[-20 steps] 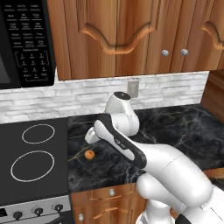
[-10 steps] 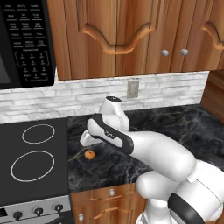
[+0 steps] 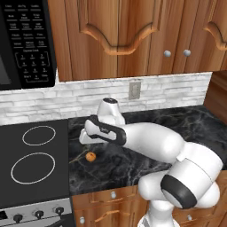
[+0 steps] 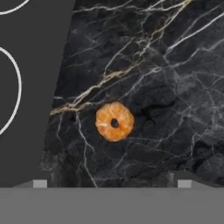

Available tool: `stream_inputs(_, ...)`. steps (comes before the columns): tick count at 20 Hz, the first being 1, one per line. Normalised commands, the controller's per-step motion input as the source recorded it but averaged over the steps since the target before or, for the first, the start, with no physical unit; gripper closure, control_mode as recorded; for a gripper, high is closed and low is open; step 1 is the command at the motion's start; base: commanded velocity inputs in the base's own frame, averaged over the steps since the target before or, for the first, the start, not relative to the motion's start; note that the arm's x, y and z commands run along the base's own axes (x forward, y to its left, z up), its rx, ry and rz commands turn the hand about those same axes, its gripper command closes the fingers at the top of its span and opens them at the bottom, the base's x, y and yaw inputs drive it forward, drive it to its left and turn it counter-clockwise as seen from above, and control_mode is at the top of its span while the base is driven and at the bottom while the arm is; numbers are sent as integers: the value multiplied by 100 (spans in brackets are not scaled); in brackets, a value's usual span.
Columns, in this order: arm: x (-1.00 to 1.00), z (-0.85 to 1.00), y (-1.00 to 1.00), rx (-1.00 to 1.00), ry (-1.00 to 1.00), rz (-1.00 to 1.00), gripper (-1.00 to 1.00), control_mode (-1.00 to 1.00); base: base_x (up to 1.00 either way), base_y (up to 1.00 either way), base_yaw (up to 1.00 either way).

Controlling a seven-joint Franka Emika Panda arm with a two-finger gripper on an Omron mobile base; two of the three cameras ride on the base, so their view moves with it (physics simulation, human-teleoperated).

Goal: Place the tangerine in the correct fridge rack based on whether it is a fruit or vegetable. Finally, close the fridge door.

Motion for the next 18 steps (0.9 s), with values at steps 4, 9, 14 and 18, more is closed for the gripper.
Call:
stream_inputs(4, 10, -37, 5, -7, 22, 0, -100, -100, 0, 0, 0)
stream_inputs(9, 0, -29, 1, -3, 25, 0, -100, -100, 0, 0, 0)
stream_inputs(14, 0, -28, 2, -4, 14, 0, -100, -100, 0, 0, 0)
stream_inputs(18, 1, -14, 6, -7, 3, 0, -100, -100, 0, 0, 0)
